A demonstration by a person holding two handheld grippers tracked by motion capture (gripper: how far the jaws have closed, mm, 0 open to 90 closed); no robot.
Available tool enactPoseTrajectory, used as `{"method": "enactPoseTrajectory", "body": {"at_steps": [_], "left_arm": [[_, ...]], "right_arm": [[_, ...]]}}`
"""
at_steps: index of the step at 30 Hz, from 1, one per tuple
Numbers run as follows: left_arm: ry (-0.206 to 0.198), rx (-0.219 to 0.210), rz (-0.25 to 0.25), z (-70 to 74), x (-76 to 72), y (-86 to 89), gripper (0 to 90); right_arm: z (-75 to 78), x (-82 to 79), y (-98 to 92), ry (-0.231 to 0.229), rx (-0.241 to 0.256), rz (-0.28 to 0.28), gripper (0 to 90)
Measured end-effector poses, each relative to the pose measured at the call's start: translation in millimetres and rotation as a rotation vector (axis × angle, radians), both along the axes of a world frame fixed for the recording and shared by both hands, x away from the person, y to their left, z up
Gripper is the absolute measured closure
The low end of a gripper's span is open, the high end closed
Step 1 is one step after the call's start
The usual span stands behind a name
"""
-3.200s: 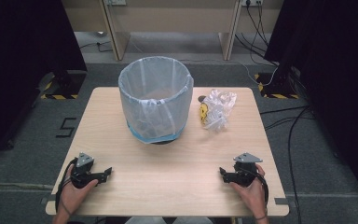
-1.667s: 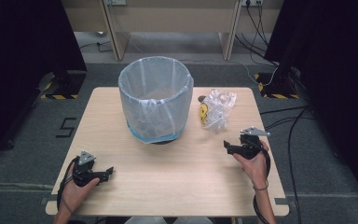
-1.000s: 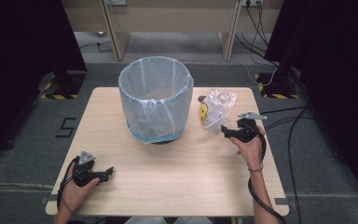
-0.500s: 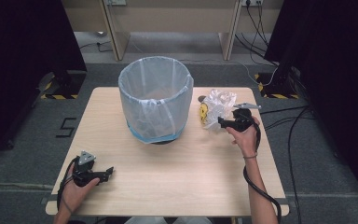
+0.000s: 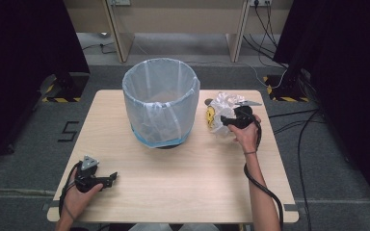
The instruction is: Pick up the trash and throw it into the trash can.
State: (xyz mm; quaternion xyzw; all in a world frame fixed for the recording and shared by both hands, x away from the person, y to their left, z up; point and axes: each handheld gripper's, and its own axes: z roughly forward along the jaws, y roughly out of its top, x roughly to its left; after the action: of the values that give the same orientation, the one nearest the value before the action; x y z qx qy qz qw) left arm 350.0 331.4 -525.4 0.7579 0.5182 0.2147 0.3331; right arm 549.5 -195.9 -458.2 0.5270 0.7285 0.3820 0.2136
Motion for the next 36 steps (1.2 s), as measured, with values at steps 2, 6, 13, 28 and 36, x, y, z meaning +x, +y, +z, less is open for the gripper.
{"method": "enactPoseTrajectory", "body": {"at_steps": [2, 6, 13, 28, 36], "left_arm": [[-0.003, -0.004, 0.003, -0.3, 0.0, -0.3, 6.3], [-0.003, -0.004, 0.003, -0.2, 0.0, -0.3, 6.4], [-0.002, -0.005, 0.002, -0.2, 0.0, -0.1, 6.4], [-0.003, -0.001, 0.002, -0.2, 0.0, 0.0, 6.4], [-0.004, -0.003, 0.003, -0.3, 0.1, -0.1, 6.4]], "right_arm": [[-4.3, 5.6, 2.3, 0.014, -0.008, -0.003, 25.7], [-14.0, 15.3, 7.4, 0.048, -0.012, -0.016, 25.3], [-30.1, 18.9, 9.7, 0.093, 0.005, 0.024, 49.4], [-3.1, 0.7, 2.2, -0.011, -0.004, 0.085, 82.8], [23.7, -11.2, -3.7, -0.080, -0.001, 0.107, 83.2]]}}
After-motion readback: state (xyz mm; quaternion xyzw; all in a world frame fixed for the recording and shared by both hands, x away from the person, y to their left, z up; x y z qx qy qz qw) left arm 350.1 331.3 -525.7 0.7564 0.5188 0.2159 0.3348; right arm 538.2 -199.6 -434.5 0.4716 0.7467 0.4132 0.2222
